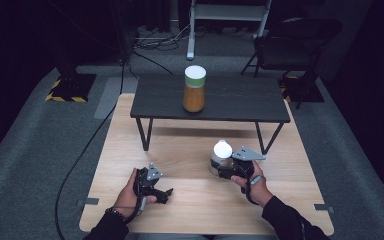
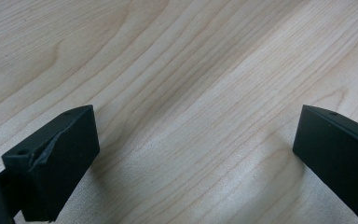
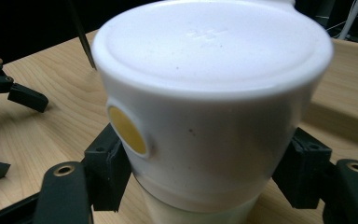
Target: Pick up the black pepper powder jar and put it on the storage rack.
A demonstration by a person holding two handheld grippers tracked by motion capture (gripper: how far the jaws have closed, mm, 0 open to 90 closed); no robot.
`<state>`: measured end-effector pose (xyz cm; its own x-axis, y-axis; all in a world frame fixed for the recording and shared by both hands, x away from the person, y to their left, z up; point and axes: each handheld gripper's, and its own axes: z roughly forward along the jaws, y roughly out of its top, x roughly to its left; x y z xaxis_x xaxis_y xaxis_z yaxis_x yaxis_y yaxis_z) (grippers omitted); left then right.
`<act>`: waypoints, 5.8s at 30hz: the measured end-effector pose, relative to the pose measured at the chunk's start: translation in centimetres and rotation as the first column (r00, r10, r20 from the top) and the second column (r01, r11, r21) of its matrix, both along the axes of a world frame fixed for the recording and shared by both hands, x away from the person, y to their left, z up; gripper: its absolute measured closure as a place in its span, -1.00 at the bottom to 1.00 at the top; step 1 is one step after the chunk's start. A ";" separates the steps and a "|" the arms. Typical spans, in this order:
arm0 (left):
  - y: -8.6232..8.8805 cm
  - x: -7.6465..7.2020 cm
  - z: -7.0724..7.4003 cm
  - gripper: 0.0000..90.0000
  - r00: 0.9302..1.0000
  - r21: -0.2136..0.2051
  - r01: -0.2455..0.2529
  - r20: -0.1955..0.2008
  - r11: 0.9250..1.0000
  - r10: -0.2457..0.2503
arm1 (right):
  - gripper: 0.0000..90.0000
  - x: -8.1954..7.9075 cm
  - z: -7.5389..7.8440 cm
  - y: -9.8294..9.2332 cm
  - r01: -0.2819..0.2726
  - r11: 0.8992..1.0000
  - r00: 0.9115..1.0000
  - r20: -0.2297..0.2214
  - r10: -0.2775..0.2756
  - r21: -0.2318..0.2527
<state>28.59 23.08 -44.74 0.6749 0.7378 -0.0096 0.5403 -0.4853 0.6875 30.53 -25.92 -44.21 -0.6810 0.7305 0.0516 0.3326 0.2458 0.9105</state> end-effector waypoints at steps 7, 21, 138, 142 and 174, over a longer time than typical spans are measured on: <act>0.0 0.0 0.0 -0.99 1.000 0.000 0.000 0.000 1.000 0.000 | -0.33 -0.7 1.1 -0.2 0.002 1.000 1.000 0.013 -0.002 -0.010; 0.0 0.0 0.0 -0.99 1.000 0.000 0.000 0.000 1.000 0.000 | -0.33 -2.2 4.1 -1.3 0.032 0.999 0.997 0.066 -0.030 -0.024; 0.0 0.0 0.0 -0.99 1.000 0.000 0.003 0.001 1.000 -0.003 | -0.33 6.5 16.9 1.4 0.303 0.952 0.935 0.181 -0.306 0.041; 0.0 0.0 0.0 -0.99 1.000 0.000 0.003 0.001 1.000 -0.003 | -0.35 6.4 16.9 1.7 0.313 0.949 0.931 0.191 -0.311 0.017; 0.0 0.1 0.0 -0.99 1.000 0.000 0.004 0.001 1.000 -0.004 | -0.92 6.6 17.9 2.0 0.272 0.958 0.950 0.183 -0.253 -0.088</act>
<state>28.65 23.12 -44.75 0.6780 0.7350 -0.0094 0.5378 -0.4874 0.6879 37.14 -23.95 -26.27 -0.4563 0.8790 -0.1385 0.2432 0.2729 0.9308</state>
